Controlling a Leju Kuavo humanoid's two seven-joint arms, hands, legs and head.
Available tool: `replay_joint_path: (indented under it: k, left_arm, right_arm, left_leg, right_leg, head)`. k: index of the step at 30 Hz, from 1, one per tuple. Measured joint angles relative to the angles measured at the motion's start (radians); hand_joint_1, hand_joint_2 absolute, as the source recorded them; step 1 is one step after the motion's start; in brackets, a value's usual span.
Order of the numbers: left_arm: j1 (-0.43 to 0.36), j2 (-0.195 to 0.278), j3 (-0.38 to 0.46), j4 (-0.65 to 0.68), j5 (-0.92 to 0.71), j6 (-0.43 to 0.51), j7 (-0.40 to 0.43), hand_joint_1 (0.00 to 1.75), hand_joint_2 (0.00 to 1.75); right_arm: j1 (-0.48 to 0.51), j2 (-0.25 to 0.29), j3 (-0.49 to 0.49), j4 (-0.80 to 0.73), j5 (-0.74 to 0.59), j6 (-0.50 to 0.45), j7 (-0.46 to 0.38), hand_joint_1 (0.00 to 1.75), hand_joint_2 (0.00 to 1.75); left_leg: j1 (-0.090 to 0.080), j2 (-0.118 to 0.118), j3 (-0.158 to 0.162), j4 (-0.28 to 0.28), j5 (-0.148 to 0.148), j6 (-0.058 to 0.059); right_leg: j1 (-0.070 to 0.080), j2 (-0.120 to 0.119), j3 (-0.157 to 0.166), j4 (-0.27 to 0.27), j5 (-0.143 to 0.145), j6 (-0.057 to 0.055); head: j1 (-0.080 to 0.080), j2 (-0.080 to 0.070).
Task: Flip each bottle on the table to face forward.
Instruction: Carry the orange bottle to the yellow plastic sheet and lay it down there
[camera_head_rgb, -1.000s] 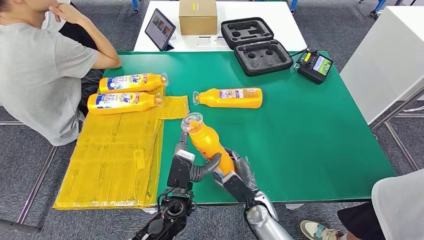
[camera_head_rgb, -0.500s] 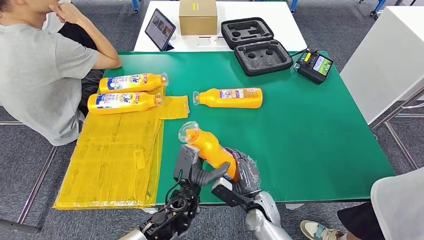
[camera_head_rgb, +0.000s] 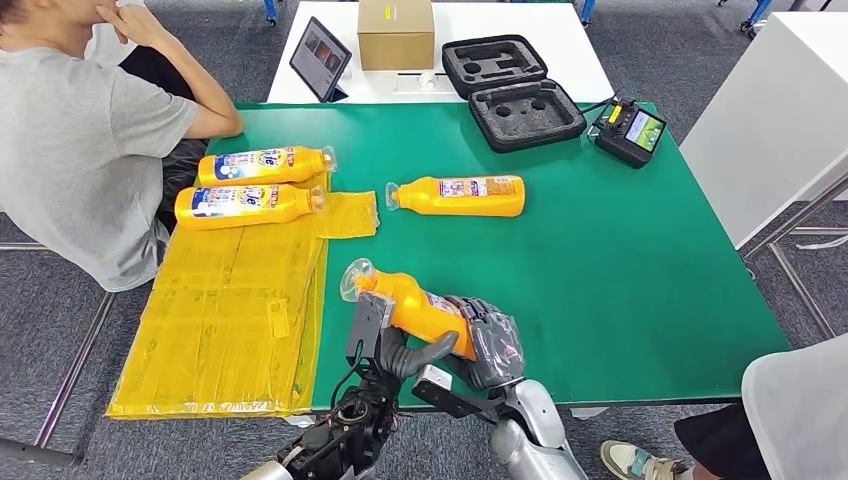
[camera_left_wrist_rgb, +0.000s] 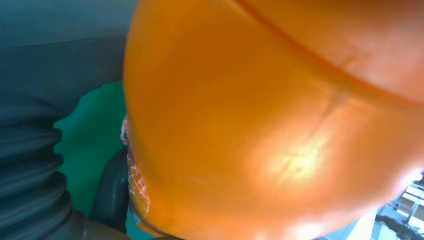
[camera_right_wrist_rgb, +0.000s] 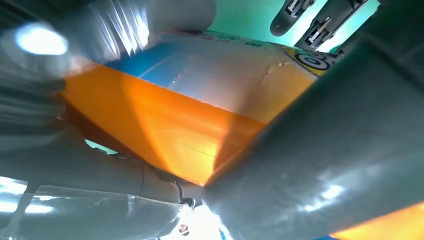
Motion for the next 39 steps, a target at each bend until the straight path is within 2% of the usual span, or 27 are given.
replay_joint_path:
  k: [5,8,9,10,11,12,13,14,15,19,28,39]
  left_arm:
    - [0.003,0.0,0.002,-0.009,0.017,0.026,-0.032,0.0,1.75]
    - [0.009,0.0,0.011,-0.022,0.026,0.04,-0.049,0.0,1.75]
    - [0.014,0.0,0.016,-0.03,0.031,0.047,-0.058,0.11,1.75]
    - [0.019,0.0,0.022,-0.039,0.035,0.054,-0.065,0.45,1.75]
    - [0.024,0.0,0.028,-0.05,0.04,0.059,-0.072,0.82,1.75]
    - [0.03,0.0,0.034,-0.062,0.044,0.062,-0.077,1.24,1.75]
    - [0.035,0.0,0.04,-0.076,0.047,0.064,-0.081,1.54,1.75]
    - [0.04,0.0,0.047,-0.091,0.048,0.064,-0.084,1.63,1.75]
    - [0.044,0.0,0.053,-0.106,0.049,0.063,-0.086,1.67,1.75]
    - [0.056,0.0,0.084,-0.161,0.056,0.059,-0.087,1.71,1.75]
    - [0.085,0.006,0.13,-0.226,0.067,0.026,-0.077,1.74,1.75]
    - [0.097,0.009,0.151,-0.259,0.042,0.029,-0.087,1.71,1.75]
  right_arm:
    - [0.001,0.02,-0.011,0.002,0.006,0.0,0.0,1.74,1.75]
    - [0.001,0.026,-0.014,0.003,0.01,0.0,-0.003,1.66,1.75]
    - [0.001,0.028,-0.015,0.004,0.011,0.0,-0.006,1.59,1.75]
    - [0.0,0.03,-0.015,0.005,0.007,0.0,-0.012,1.51,1.75]
    - [0.0,0.033,-0.015,0.008,-0.007,0.0,-0.02,1.33,1.75]
    - [-0.002,0.037,-0.015,0.014,-0.03,0.0,-0.031,0.98,1.75]
    - [-0.004,0.041,-0.013,0.022,-0.061,0.0,-0.045,0.62,1.75]
    - [-0.006,0.044,-0.01,0.034,-0.1,0.0,-0.061,0.28,1.75]
    - [-0.009,0.047,-0.004,0.046,-0.14,0.0,-0.077,0.09,1.75]
    - [-0.009,0.051,0.043,0.089,-0.217,0.0,-0.112,0.01,1.75]
    - [-0.008,0.058,0.064,0.106,-0.233,0.0,-0.124,0.0,1.75]
    - [-0.017,0.04,0.226,0.11,-0.563,0.024,-0.131,0.0,1.75]
  left_leg:
    - [0.0,0.0,0.0,0.0,0.0,0.0]
    - [0.0,0.0,0.0,0.0,0.0,0.0]
    - [0.0,0.0,0.0,0.0,0.0,0.0]
    - [0.0,0.0,0.0,0.0,0.0,0.0]
    - [0.0,0.0,0.0,0.0,0.0,0.0]
    - [0.0,0.0,0.0,0.0,0.0,0.0]
    - [0.0,0.0,0.0,0.0,0.0,0.0]
    - [0.0,0.0,0.0,0.0,0.0,0.0]
    - [0.0,0.0,0.0,0.0,0.0,0.0]
    - [0.0,0.0,0.0,0.0,0.0,0.0]
    - [0.0,0.0,0.0,0.0,0.0,0.0]
    - [0.0,0.0,0.0,0.0,0.0,0.0]
  right_leg:
    - [0.0,0.0,0.0,0.0,0.0,0.0]
    - [0.0,0.0,0.0,0.0,0.0,0.0]
    - [0.0,0.0,0.0,0.0,0.0,0.0]
    - [0.0,0.0,0.0,0.0,0.0,0.0]
    - [0.0,0.0,0.0,0.0,0.0,0.0]
    - [0.0,0.0,0.0,0.0,0.0,0.0]
    - [0.0,0.0,0.0,0.0,0.0,0.0]
    - [0.0,0.0,0.0,0.0,0.0,0.0]
    - [0.0,0.0,0.0,0.0,0.0,0.0]
    - [0.0,0.0,0.0,0.0,0.0,0.0]
    - [0.0,0.0,0.0,0.0,0.0,0.0]
    - [0.0,0.0,0.0,0.0,0.0,0.0]
  head:
    - [0.0,0.0]
    - [0.0,0.0]
    - [0.0,0.0]
    - [0.0,0.0]
    - [0.0,0.0]
    - [0.0,0.0]
    - [0.0,0.0]
    - [0.0,0.0]
    - [0.0,0.0]
    - [0.0,0.0]
    - [0.0,0.0]
    - [0.0,0.0]
